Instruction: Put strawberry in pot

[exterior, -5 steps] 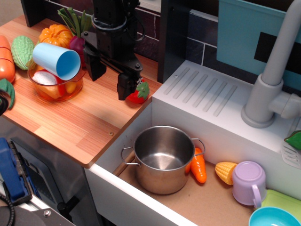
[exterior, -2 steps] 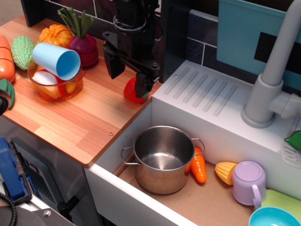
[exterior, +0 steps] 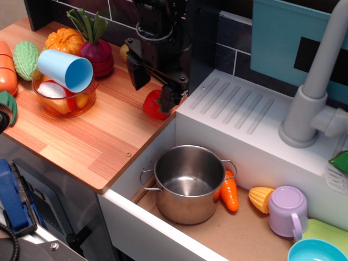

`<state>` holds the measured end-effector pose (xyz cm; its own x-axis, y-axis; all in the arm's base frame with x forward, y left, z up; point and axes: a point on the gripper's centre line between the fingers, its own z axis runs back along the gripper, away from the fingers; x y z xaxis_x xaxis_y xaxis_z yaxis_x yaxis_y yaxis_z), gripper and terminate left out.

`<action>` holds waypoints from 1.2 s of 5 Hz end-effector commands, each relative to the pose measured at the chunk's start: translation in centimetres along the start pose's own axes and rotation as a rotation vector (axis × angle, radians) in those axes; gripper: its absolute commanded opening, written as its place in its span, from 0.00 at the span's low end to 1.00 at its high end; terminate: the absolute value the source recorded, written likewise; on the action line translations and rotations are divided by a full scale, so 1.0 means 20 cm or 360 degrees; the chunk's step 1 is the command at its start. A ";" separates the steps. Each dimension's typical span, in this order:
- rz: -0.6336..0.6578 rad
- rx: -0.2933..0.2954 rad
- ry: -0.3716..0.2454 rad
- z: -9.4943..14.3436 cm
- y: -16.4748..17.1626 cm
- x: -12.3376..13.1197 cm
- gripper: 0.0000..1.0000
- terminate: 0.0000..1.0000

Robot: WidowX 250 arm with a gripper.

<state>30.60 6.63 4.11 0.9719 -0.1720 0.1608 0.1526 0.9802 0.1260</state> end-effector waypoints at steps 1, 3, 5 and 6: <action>0.0046 -0.0042 -0.0123 -0.05 0.01 0.03 1.00 0.00; 0.0133 -0.0132 -0.0129 -0.11 -0.07 0.05 0.00 0.00; 0.0221 -0.0107 0.0055 0.08 -0.31 0.08 0.00 0.00; 0.0313 -0.0134 0.0079 0.12 -0.41 0.03 0.00 0.00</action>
<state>28.03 -2.81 3.71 0.9943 0.0703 0.0798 -0.0732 0.9967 0.0339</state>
